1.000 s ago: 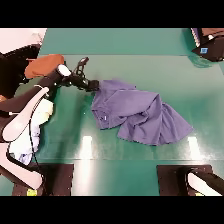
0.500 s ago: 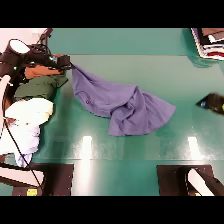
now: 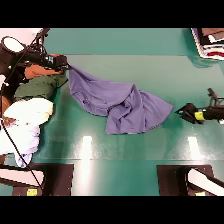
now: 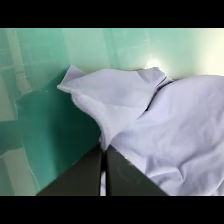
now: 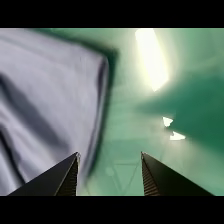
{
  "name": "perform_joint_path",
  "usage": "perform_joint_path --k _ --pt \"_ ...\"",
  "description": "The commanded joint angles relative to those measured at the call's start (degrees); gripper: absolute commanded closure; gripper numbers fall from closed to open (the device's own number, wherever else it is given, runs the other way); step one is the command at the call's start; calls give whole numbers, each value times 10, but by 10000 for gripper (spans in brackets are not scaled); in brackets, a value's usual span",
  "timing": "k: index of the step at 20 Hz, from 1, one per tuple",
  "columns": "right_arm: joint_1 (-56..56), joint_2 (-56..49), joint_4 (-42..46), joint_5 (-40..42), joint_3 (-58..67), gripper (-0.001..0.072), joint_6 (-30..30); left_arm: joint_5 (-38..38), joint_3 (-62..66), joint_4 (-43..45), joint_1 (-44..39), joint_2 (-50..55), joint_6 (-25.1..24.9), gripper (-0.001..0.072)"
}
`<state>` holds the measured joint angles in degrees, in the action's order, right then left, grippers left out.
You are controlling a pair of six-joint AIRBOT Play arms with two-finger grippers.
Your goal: Fold the shirts.
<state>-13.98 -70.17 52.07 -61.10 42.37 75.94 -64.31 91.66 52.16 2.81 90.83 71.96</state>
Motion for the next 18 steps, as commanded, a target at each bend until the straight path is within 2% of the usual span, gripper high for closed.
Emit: perform_joint_path --k 1,2,3,4,5,6,7,8,11,18 --pt "61 -91 -15 59 48 284 -3 0 1 1 0 0 0 685" --pt "75 -113 -14 56 71 288 -3 1 1 1 0 0 0 685" --pt "85 -132 -12 50 91 350 -3 1 1 1 0 0 0 685" --pt "96 -148 -10 45 108 355 -3 1 1 1 0 -1 0 685" --pt "104 -158 -9 41 122 456 -4 -1 1 1 0 -1 0 686" --pt "113 -166 -9 39 134 604 -4 -2 1 1 0 -1 0 686" --pt "119 -167 -9 40 143 678 -4 -2 1 2 0 -3 0 687" --pt "125 -163 -9 40 152 699 -4 -1 1 1 0 -9 1 687" --pt "123 -106 7 34 204 700 -12 28 9 2 5 -66 0 687" --pt "64 129 35 -30 493 700 -12 47 173 20 15 -284 0 686"
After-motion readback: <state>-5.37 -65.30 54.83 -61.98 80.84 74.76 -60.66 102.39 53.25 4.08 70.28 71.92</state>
